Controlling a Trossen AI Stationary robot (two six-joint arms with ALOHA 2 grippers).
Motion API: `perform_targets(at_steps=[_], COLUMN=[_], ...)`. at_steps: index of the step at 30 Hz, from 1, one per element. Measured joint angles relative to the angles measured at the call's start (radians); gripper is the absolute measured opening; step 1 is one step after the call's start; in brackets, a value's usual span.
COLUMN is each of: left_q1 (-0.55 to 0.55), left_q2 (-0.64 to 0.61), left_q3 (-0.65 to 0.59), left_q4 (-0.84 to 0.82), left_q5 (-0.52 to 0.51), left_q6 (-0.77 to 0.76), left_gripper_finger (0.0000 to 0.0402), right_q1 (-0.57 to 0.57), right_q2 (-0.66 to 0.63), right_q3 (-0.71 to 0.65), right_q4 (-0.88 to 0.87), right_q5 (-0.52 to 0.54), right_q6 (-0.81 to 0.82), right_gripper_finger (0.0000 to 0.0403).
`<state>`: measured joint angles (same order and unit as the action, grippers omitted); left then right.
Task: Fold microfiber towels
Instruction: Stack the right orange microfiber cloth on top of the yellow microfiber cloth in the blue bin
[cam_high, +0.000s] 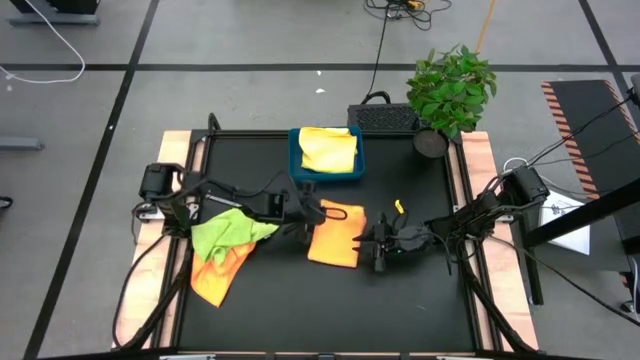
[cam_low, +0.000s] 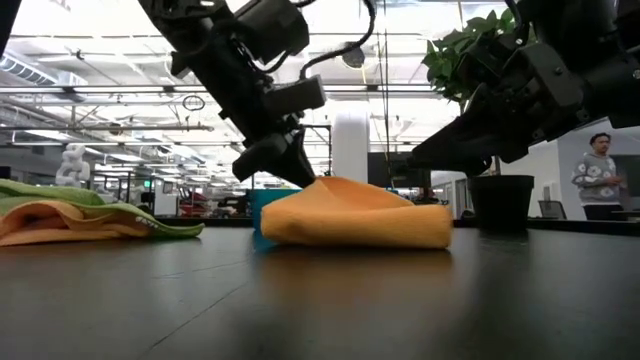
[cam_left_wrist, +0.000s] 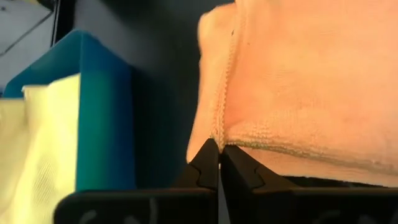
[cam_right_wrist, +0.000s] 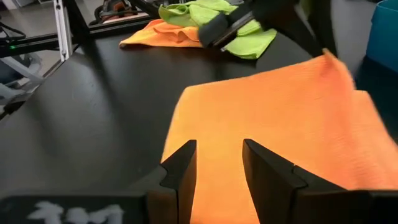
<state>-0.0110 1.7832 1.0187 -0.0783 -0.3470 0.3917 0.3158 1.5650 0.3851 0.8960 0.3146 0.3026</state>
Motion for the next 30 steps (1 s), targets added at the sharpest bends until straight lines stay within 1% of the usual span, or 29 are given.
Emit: perform_targets(at_steps=[3, 6, 8, 12, 16, 19, 21, 23, 25, 27, 30], left_q1=[0.033, 0.057, 0.064, 0.068, 0.054, 0.029, 0.002, -0.035, -0.075, -0.109, -0.141], left_q2=[0.01, 0.011, 0.01, 0.006, -0.014, -0.067, -0.1, -0.138, -0.168, -0.192, -0.194], left_q3=[0.0, 0.0, 0.0, 0.0, 0.0, 0.0, 0.0, 0.0, 0.001, 0.002, 0.001], left_q4=[0.005, 0.008, 0.011, 0.032, 0.011, 0.006, 0.012, 0.017, 0.055, 0.046, 0.036], left_q5=[-0.004, 0.002, 0.005, 0.005, -0.06, -0.072, -0.063, -0.058, -0.057, -0.052, -0.01], left_q6=[-0.029, -0.087, -0.09, -0.089, -0.109, -0.173, -0.214, -0.222, -0.217, -0.219, -0.279], left_gripper_finger=[0.0011, 0.0032, 0.0055, 0.0117, 0.0176, 0.0206, 0.0216, 0.0219, 0.0217, 0.0213, 0.0204], right_q1=[0.0, 0.0, 0.0, -0.001, 0.0, 0.0, 0.0, 0.0, 0.0, -0.001, -0.002], right_q2=[0.0, 0.0, 0.0, 0.0, 0.0, 0.0, 0.0, 0.0, 0.0, 0.0, 0.0], right_q3=[0.0, 0.0, 0.0, 0.0, 0.0, 0.0, 0.0, 0.0, 0.0, 0.0, 0.0], right_q4=[-0.003, -0.022, -0.034, -0.037, -0.033, -0.034, -0.033, -0.033, -0.035, -0.034, -0.03], right_q5=[0.004, 0.016, 0.03, 0.031, 0.031, 0.031, 0.031, 0.031, 0.037, 0.056, 0.059], right_q6=[0.0, -0.001, 0.007, 0.018, 0.026, 0.026, 0.026, 0.026, 0.025, 0.02, 0.014], right_gripper_finger=[0.0123, 0.0123, 0.0123, 0.0123, 0.0123, 0.0123, 0.0123, 0.0123, 0.0123, 0.0123, 0.0123])
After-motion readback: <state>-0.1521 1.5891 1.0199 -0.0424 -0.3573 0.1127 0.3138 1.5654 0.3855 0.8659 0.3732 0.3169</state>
